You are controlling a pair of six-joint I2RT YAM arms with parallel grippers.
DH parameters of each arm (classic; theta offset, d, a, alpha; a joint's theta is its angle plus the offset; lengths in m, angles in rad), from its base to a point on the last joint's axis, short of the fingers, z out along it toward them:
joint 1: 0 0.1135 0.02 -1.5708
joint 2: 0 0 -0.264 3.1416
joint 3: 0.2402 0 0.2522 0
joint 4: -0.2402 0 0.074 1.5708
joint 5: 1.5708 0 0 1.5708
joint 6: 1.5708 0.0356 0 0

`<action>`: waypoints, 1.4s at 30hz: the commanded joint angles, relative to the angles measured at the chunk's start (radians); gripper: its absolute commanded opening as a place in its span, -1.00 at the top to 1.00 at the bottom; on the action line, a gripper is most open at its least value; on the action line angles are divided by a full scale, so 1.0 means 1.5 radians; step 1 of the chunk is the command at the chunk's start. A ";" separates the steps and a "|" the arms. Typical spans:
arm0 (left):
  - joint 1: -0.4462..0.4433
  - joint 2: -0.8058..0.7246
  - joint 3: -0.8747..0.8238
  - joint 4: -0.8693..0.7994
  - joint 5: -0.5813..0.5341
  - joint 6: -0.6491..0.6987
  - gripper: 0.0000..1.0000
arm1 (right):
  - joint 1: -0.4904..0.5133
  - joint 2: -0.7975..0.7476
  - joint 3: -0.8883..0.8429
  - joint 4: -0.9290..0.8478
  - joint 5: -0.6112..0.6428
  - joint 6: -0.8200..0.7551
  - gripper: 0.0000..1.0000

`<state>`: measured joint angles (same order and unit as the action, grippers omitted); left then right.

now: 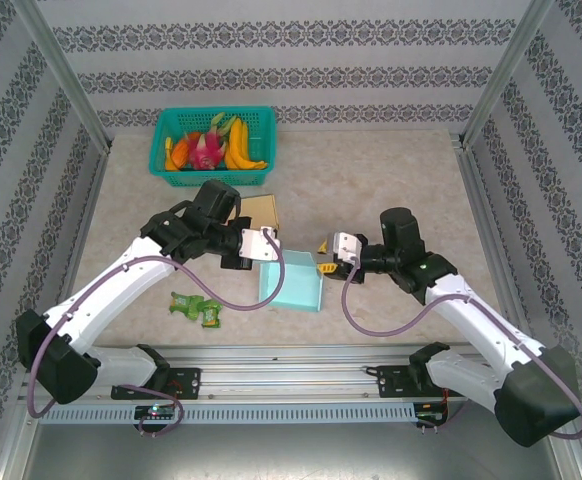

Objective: Fold the paper box

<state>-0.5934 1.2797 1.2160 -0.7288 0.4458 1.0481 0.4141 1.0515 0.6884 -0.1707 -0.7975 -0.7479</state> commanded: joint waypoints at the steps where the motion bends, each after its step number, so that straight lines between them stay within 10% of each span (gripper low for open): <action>1: 0.009 -0.018 -0.008 0.034 0.029 0.018 1.00 | -0.004 0.016 0.026 -0.024 -0.037 -0.031 0.33; 17: 0.007 -0.046 -0.026 0.056 0.064 0.023 1.00 | 0.035 0.072 0.062 -0.025 -0.031 -0.051 0.30; 35: -0.001 -0.050 -0.037 0.096 0.054 -0.003 1.00 | 0.045 0.115 0.111 -0.086 -0.034 -0.066 0.88; 42: 0.000 -0.059 -0.038 0.180 0.026 -0.111 0.46 | 0.041 0.129 0.085 -0.044 -0.017 -0.062 1.00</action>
<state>-0.5880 1.2224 1.1557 -0.5999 0.4511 0.9749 0.4648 1.2335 0.8249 -0.2726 -0.8089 -0.8352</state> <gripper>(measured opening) 0.247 0.039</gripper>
